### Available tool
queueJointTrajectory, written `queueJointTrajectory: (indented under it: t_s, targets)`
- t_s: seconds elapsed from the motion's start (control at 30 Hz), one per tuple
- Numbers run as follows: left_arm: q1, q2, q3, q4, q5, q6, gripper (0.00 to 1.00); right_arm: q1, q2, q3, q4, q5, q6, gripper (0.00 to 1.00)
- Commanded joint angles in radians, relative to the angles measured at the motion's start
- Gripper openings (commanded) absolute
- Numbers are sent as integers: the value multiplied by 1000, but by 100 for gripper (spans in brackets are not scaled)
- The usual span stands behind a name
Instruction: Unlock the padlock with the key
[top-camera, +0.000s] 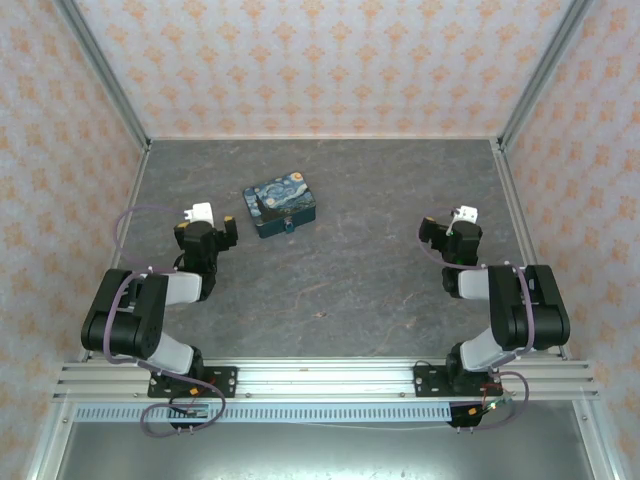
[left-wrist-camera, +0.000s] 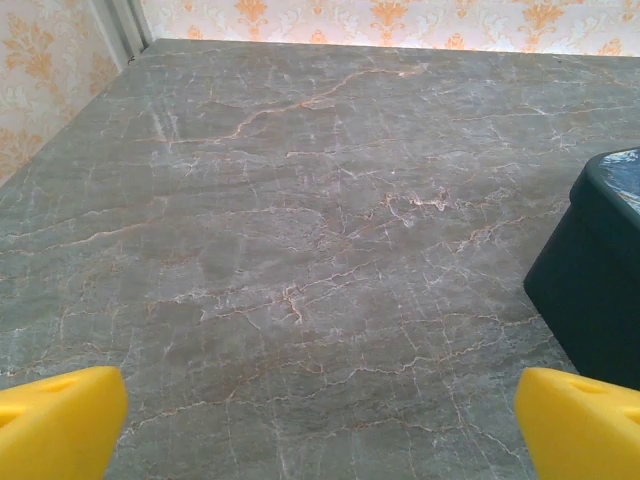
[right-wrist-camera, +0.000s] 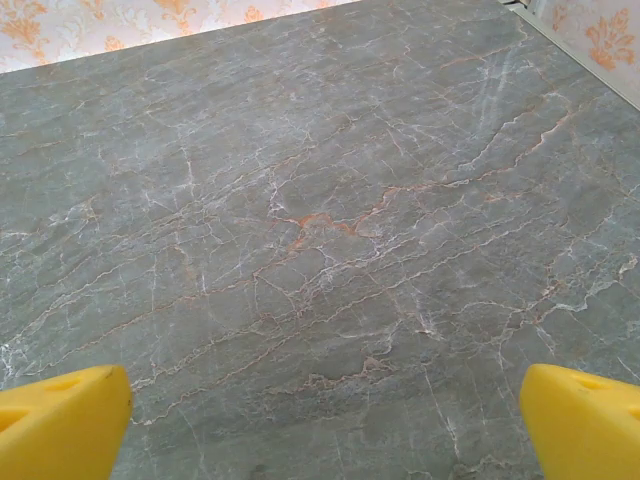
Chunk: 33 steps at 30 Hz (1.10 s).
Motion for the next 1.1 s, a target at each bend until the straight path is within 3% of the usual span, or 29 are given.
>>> queueJointTrajectory:
  t_s: [0.0, 0.87, 1.07]
  targets:
    - [-5, 1, 18, -12, -30, 17, 100, 6, -1, 24, -4, 22, 4, 99]
    - [-2, -19, 21, -28, -45, 6, 100, 6, -8, 22, 0, 23, 3, 99]
    - [-3, -231, 39, -248, -47, -19, 100, 6, -205, 110, -302, 3, 10, 99]
